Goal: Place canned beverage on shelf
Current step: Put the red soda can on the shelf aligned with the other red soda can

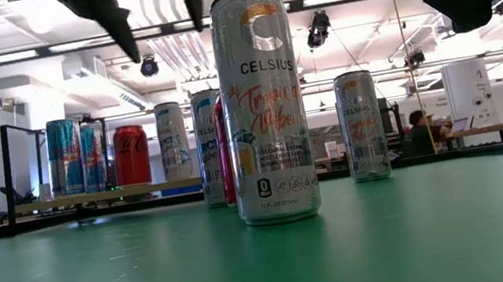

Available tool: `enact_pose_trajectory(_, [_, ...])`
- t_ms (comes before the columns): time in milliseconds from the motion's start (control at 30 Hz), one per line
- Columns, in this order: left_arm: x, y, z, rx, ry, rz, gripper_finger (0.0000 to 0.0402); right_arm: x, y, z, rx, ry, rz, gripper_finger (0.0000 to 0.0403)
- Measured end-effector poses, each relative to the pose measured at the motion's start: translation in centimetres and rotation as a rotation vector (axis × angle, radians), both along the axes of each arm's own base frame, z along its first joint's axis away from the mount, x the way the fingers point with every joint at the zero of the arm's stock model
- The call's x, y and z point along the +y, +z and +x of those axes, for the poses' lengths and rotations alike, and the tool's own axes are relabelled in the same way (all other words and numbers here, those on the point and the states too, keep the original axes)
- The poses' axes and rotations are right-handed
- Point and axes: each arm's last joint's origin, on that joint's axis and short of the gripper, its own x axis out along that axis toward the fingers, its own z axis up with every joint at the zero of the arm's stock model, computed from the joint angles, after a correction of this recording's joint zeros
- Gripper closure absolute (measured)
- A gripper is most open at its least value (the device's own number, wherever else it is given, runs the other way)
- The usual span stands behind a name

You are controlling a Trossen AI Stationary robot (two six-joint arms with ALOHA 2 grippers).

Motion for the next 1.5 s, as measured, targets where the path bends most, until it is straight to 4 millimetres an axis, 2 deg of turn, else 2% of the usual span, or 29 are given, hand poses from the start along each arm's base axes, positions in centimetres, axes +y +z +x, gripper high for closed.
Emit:
enact_pose_trajectory(200, [0.2,-1.0,2.9,0.009,0.011,-0.035,0.0027,0.0,0.0,0.0,0.0,0.0,0.0,0.0007])
enact_pose_trajectory(433, [1.8,-2.8,6.6,0.062,0.05,-0.145,0.0027,0.0,0.0,0.0,0.0,0.0,0.0,0.0007])
enact_pose_trajectory(633, [3.1,-4.1,8.5,0.139,0.112,-0.195,0.0019,0.0,0.0,0.0,0.0,0.0,0.0,0.0007])
enact_pose_trajectory(967, [3.5,-5.5,10.0,0.146,0.156,-0.198,0.0002,0.0,0.0,0.0,0.001,0.0,0.0,0.0007])
enact_pose_trajectory(1300, [4.2,-6.9,10.2,0.166,0.216,-0.198,0.0002,0.0,0.0,0.0,0.001,0.0,-0.001,0.0007])
enact_pose_trajectory(1500, [4.4,-8.4,10.3,0.183,0.234,-0.198,0.0002,0.0,0.0,0.0,0.001,0.0,0.0,0.0007])
